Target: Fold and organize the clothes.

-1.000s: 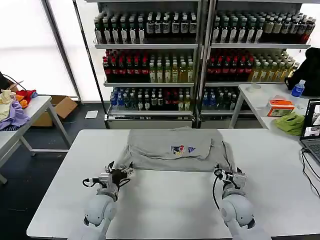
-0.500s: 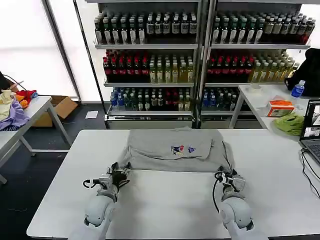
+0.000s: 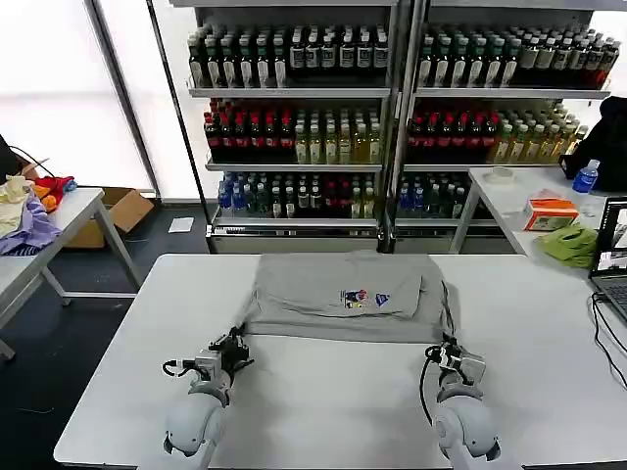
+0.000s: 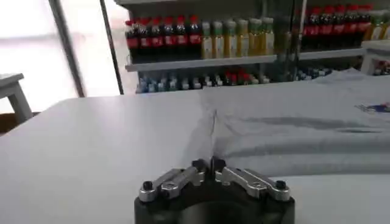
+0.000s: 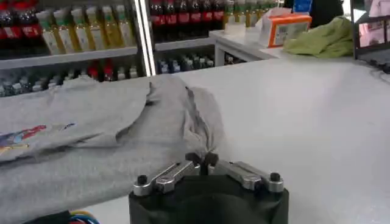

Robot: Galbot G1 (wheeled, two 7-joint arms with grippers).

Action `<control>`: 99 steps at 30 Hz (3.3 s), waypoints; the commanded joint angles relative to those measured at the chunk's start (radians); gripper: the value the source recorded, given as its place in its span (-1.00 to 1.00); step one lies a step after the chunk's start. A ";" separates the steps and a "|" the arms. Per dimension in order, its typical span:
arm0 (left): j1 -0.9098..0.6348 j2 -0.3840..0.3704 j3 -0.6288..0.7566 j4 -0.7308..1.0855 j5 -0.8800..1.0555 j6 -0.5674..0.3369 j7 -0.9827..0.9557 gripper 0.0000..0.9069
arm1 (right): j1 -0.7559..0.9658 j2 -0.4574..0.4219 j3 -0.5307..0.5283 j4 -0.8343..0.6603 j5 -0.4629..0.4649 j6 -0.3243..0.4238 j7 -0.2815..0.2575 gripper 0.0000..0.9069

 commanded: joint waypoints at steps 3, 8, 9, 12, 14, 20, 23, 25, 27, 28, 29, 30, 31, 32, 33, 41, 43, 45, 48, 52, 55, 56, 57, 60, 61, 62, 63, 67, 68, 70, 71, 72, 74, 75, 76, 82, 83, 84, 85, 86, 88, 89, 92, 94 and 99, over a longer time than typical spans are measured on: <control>0.220 0.046 -0.016 -0.377 -0.026 0.003 -0.050 -1.00 | -0.160 -0.023 0.008 0.362 -0.048 -0.032 0.022 -1.00; 0.386 0.083 -0.033 -0.544 -0.037 0.025 -0.096 -1.00 | -0.293 -0.045 0.003 0.460 -0.076 -0.044 0.056 -1.00; 0.423 0.095 -0.034 -0.555 -0.039 0.029 -0.104 -1.00 | -0.325 -0.052 0.004 0.474 -0.084 -0.042 0.065 -1.00; 0.523 0.122 -0.041 -0.618 -0.049 0.037 -0.134 -1.00 | -0.402 -0.074 0.017 0.508 -0.095 -0.042 0.086 -1.00; 0.587 0.130 -0.038 -0.629 -0.046 0.039 -0.159 -1.00 | -0.459 -0.085 0.040 0.521 -0.103 -0.044 0.098 -1.00; 0.695 0.129 -0.025 -0.597 -0.019 0.022 -0.175 -1.00 | -0.567 -0.105 0.109 0.511 -0.101 -0.027 0.108 -1.00; 0.691 0.103 -0.002 -0.566 -0.021 0.017 -0.200 -1.00 | -0.595 -0.094 0.094 0.510 -0.113 -0.020 0.116 -1.00; 0.686 0.096 0.014 -0.564 -0.024 0.022 -0.215 -0.98 | -0.604 -0.090 0.085 0.517 -0.122 -0.022 0.116 1.00; 0.675 0.087 0.020 -0.566 -0.029 0.032 -0.220 -0.49 | -0.606 -0.088 0.080 0.520 -0.143 -0.010 0.112 1.00; 0.670 0.081 0.022 -0.570 -0.034 0.037 -0.221 1.00 | -0.602 -0.085 0.081 0.525 -0.154 0.000 0.110 1.00; 0.668 0.076 0.026 -0.578 -0.040 0.041 -0.220 1.00 | -0.600 -0.079 0.085 0.540 -0.156 -0.001 0.109 1.00; 0.667 0.074 0.030 -0.592 -0.040 0.044 -0.220 1.00 | -0.600 -0.077 0.086 0.550 -0.153 -0.004 0.110 1.00; 0.668 0.073 0.034 -0.602 -0.039 0.047 -0.220 1.00 | -0.602 -0.074 0.087 0.564 -0.152 -0.007 0.112 1.00; 0.672 0.072 0.041 -0.617 -0.039 0.055 -0.219 1.00 | -0.606 -0.074 0.087 0.581 -0.152 -0.007 0.112 1.00; 0.677 0.073 0.045 -0.633 -0.040 0.057 -0.218 1.00 | -0.612 -0.075 0.086 0.601 -0.152 -0.009 0.113 1.00; 0.639 0.073 0.009 -0.749 -0.080 0.076 -0.210 1.00 | -0.581 -0.055 0.100 0.695 -0.145 -0.021 0.128 1.00; 0.603 0.078 -0.003 -0.745 -0.082 0.072 -0.192 1.00 | -0.522 -0.050 0.125 0.665 -0.128 -0.021 0.122 1.00; 0.531 0.084 -0.023 -0.728 -0.117 0.060 -0.159 1.00 | -0.410 -0.041 0.166 0.603 -0.079 -0.019 0.099 1.00; 0.428 0.088 -0.035 -0.680 -0.128 0.049 -0.087 1.00 | -0.256 -0.039 0.209 0.505 -0.044 0.031 0.011 1.00; 0.263 0.103 -0.017 -0.574 -0.142 0.040 0.025 1.00 | -0.075 -0.092 0.219 0.347 -0.023 0.078 -0.221 1.00; 0.117 0.119 0.006 -0.447 -0.169 0.042 0.078 1.00 | 0.034 -0.180 0.196 0.241 -0.038 0.104 -0.373 1.00; 0.075 0.131 0.017 -0.408 -0.174 0.042 0.083 1.00 | 0.062 -0.211 0.183 0.200 -0.038 0.099 -0.405 1.00; 0.038 0.137 0.026 -0.361 -0.176 0.042 0.085 1.00 | 0.093 -0.239 0.169 0.163 -0.047 0.088 -0.421 1.00; -0.073 0.146 0.054 -0.238 -0.198 0.052 0.091 1.00 | 0.186 -0.303 0.119 0.046 -0.116 0.054 -0.494 1.00; -0.105 0.142 0.065 -0.212 -0.207 0.056 0.093 1.00 | 0.210 -0.322 0.103 0.021 -0.137 0.036 -0.521 1.00; -0.138 0.137 0.074 -0.178 -0.213 0.061 0.095 1.00 | 0.228 -0.338 0.068 -0.007 -0.150 0.018 -0.548 1.00; -0.177 0.130 0.087 -0.119 -0.215 0.064 0.094 1.00 | 0.251 -0.355 0.047 -0.030 -0.185 0.003 -0.590 1.00; -0.302 0.094 0.128 0.058 -0.207 0.061 0.091 1.00 | 0.364 -0.345 -0.072 -0.181 -0.221 -0.010 -0.564 1.00; -0.326 0.085 0.134 0.121 -0.201 0.059 0.090 1.00 | 0.388 -0.328 -0.087 -0.206 -0.215 -0.016 -0.535 1.00; -0.365 0.072 0.140 0.183 -0.200 0.060 0.085 1.00 | 0.423 -0.299 -0.103 -0.261 -0.206 -0.019 -0.511 1.00; -0.379 0.069 0.141 0.208 -0.198 0.060 0.083 1.00 | 0.443 -0.277 -0.111 -0.294 -0.203 -0.016 -0.509 1.00; -0.389 0.068 0.145 0.221 -0.197 0.061 0.083 1.00 | 0.452 -0.265 -0.121 -0.312 -0.202 -0.007 -0.507 1.00; -0.409 0.071 0.158 0.260 -0.194 0.068 0.083 1.00 | 0.488 -0.226 -0.147 -0.360 -0.200 0.003 -0.498 1.00; -0.420 0.072 0.164 0.271 -0.192 0.068 0.084 1.00 | 0.504 -0.211 -0.162 -0.392 -0.199 0.008 -0.494 1.00; -0.430 0.074 0.174 0.294 -0.190 0.069 0.084 1.00 | 0.520 -0.198 -0.170 -0.422 -0.199 0.013 -0.490 1.00; -0.482 0.083 0.212 0.355 -0.179 0.090 0.085 1.00 | 0.601 -0.120 -0.191 -0.542 -0.155 0.015 -0.467 1.00; -0.486 0.083 0.213 0.361 -0.177 0.092 0.084 1.00 | 0.605 -0.114 -0.190 -0.545 -0.156 0.016 -0.466 1.00; -0.490 0.082 0.212 0.370 -0.171 0.094 0.084 1.00 | 0.610 -0.103 -0.190 -0.563 -0.156 0.017 -0.465 1.00; -0.493 0.083 0.211 0.374 -0.169 0.096 0.083 1.00 | 0.620 -0.092 -0.188 -0.575 -0.156 0.021 -0.465 1.00; -0.493 0.085 0.211 0.374 -0.168 0.100 0.081 1.00 | 0.622 -0.085 -0.188 -0.578 -0.156 0.022 -0.465 1.00; -0.490 0.092 0.212 0.366 -0.167 0.112 0.079 1.00 | 0.629 -0.063 -0.183 -0.593 -0.158 0.023 -0.465 1.00; -0.488 0.096 0.215 0.364 -0.166 0.115 0.077 1.00 | 0.630 -0.057 -0.180 -0.598 -0.158 0.024 -0.465 1.00; -0.485 0.098 0.220 0.366 -0.161 0.122 0.073 1.00 | 0.634 -0.032 -0.176 -0.633 -0.163 0.033 -0.468 1.00; -0.483 0.097 0.218 0.365 -0.162 0.128 0.073 1.00 | 0.634 -0.018 -0.172 -0.649 -0.165 0.037 -0.467 1.00; -0.470 0.107 0.222 0.356 -0.165 0.138 0.072 1.00 | 0.618 0.011 -0.154 -0.662 -0.166 0.038 -0.462 1.00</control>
